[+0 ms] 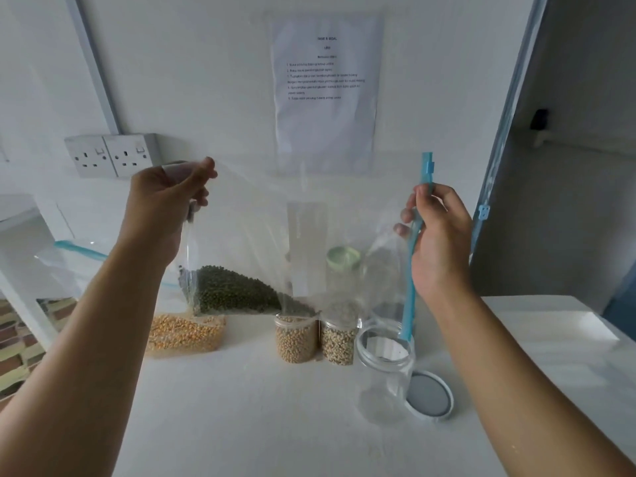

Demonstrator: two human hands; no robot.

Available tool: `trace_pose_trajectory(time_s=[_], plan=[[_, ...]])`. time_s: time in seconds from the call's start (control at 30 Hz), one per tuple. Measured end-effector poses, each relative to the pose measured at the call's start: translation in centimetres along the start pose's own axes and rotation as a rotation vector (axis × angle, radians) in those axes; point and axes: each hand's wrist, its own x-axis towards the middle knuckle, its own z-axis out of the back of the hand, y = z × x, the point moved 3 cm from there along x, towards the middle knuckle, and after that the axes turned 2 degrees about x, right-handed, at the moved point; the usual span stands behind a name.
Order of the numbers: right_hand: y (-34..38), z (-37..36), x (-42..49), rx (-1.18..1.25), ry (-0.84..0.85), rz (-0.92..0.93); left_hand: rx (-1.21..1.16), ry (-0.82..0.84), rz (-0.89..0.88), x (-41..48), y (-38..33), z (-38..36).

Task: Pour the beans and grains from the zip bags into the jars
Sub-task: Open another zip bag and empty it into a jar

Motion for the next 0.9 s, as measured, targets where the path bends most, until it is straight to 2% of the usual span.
trace_pose_trajectory(time_s=[0.33, 0.9], plan=[[-1.8, 1.4, 0.1, -0.022, -0.027, 0.029, 0.137, 0.099, -0.058, 0.7, -1.6, -0.2], [-2.8, 2.5, -0.2, 0.008, -0.101, -0.010, 0.198, 0.240, -0.073, 1.6, -3.4, -1.3]])
